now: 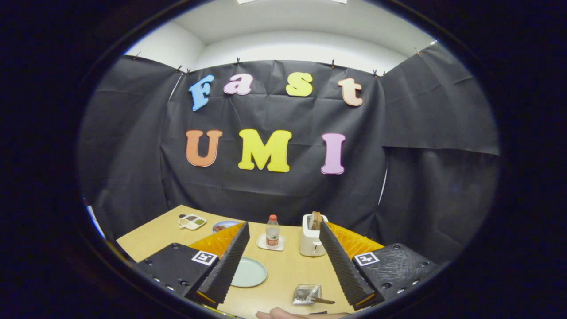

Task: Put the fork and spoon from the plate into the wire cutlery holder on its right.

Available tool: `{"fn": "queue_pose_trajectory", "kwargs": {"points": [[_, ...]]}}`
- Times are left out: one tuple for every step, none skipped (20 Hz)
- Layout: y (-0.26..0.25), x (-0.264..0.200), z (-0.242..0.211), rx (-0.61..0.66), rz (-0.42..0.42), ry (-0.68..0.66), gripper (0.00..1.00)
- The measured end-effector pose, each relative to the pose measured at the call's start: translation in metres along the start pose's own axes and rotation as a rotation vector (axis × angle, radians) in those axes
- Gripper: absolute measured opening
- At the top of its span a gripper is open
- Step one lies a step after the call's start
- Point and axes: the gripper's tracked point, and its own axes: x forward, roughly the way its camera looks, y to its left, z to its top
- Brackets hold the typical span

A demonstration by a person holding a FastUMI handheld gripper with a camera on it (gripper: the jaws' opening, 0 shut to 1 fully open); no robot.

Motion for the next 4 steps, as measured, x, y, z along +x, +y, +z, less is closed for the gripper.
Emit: {"fn": "queue_pose_trajectory", "kwargs": {"points": [[-0.0021, 0.0021, -0.0009, 0.002, -0.002, 0.003, 0.96], [-0.0059, 0.0044, -0.0024, 0.004, 0.000, 0.007, 0.96], [-0.0068, 0.0058, -0.0046, 0.009, 0.006, 0.013, 0.96], [-0.0087, 0.0082, -0.0064, 0.014, 0.005, 0.019, 0.96]]}}
